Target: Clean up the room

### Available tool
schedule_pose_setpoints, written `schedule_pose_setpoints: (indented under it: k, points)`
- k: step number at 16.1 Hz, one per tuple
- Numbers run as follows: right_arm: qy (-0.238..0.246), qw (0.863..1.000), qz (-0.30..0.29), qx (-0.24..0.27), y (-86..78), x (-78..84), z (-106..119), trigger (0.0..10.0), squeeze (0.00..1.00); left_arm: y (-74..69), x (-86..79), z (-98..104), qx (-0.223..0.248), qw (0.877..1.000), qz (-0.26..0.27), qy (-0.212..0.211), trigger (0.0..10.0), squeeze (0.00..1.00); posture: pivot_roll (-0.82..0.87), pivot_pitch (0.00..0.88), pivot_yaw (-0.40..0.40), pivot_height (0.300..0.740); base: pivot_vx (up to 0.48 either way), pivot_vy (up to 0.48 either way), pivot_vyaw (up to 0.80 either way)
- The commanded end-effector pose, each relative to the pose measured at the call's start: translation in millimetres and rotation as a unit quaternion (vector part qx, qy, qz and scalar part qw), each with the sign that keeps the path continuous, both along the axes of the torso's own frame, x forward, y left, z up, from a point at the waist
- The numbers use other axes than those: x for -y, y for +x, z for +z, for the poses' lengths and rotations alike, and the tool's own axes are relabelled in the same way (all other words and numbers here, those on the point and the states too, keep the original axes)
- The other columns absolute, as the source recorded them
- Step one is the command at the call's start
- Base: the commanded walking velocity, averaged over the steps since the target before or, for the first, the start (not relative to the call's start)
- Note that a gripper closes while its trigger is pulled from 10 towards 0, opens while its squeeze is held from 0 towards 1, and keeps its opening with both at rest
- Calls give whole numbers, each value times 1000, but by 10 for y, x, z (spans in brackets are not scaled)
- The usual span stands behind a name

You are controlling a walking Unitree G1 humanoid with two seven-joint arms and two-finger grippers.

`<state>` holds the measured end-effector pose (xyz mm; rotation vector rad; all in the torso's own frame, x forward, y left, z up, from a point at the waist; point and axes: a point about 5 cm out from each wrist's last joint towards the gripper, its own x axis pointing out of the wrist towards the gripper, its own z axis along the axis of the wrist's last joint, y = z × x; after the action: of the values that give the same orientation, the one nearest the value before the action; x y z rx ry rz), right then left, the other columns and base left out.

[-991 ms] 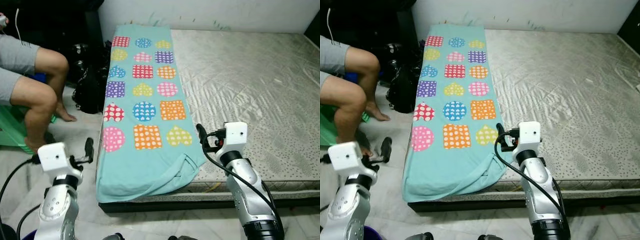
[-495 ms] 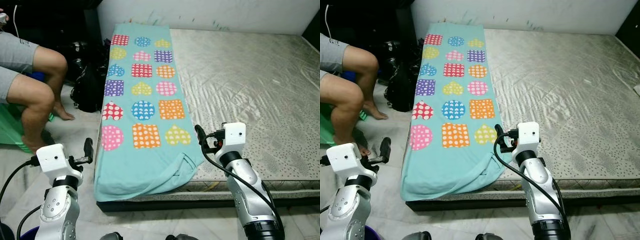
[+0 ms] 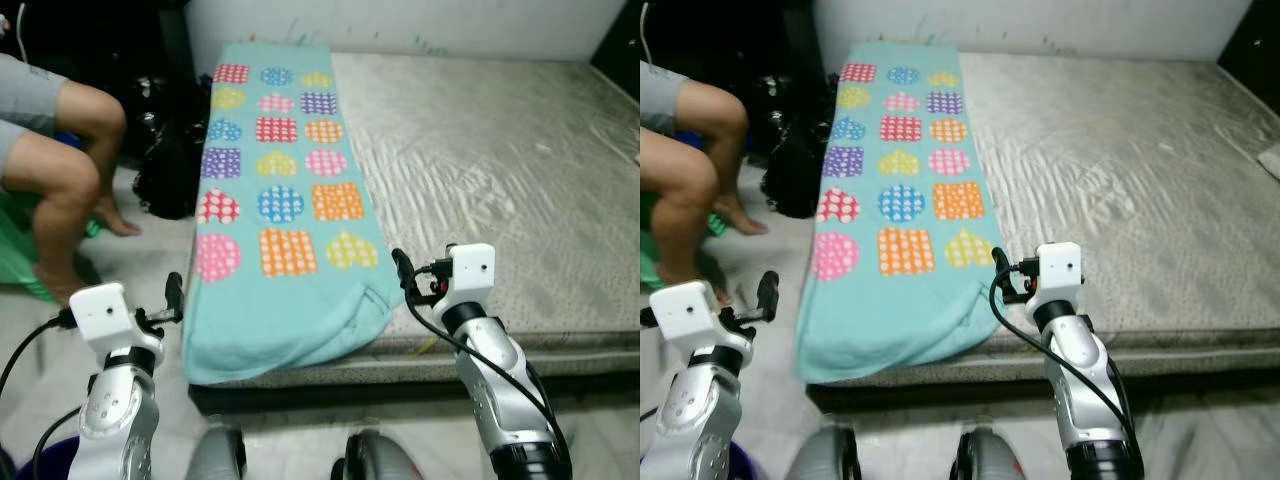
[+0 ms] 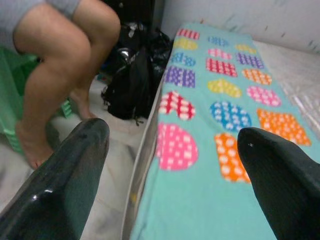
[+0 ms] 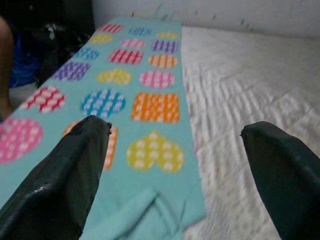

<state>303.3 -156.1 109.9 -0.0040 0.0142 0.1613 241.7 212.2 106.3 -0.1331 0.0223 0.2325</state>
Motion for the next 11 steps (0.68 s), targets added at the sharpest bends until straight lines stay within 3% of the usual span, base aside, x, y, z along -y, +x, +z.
schedule_pose_setpoints:
  k: [1,6,11]
  points:
    - [-1,1000,-1,-10,-23,16,-44,10000,0,-32,-21,-61,-19,1000,8,0,10000,0,-65,154,-54,583,0,0,0]
    - [-3,1000,1,-11,-22,19,-42,10000,0,-26,-29,-82,-25,1000,14,-6,10000,0,-68,148,-55,583,0,0,0]
    - [-3,1000,2,-11,-12,12,-41,10000,0,-11,-26,-76,-23,1000,14,-6,10000,0,-66,140,-56,556,0,0,0]
